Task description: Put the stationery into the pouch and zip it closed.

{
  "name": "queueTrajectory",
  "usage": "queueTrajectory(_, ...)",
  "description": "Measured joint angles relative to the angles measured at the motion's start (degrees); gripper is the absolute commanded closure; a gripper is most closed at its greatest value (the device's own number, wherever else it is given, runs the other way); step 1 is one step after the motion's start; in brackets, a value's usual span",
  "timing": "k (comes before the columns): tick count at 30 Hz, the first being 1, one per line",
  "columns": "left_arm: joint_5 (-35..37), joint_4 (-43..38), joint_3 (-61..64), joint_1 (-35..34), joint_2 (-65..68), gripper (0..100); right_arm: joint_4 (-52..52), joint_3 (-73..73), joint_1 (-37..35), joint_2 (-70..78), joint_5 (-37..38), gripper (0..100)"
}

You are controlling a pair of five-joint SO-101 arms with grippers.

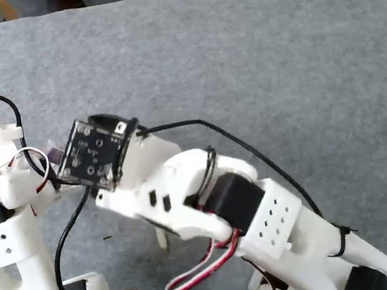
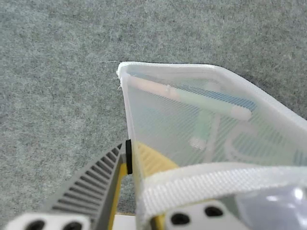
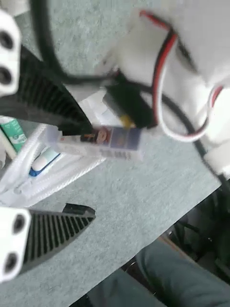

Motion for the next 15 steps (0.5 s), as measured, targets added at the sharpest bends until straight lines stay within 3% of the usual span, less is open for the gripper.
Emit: queueTrajectory(15, 0.09, 0.0, 0.09, 0.0, 0.0, 97, -7.38, 9.41, 4.22, -0.18, 0.62, 74.8)
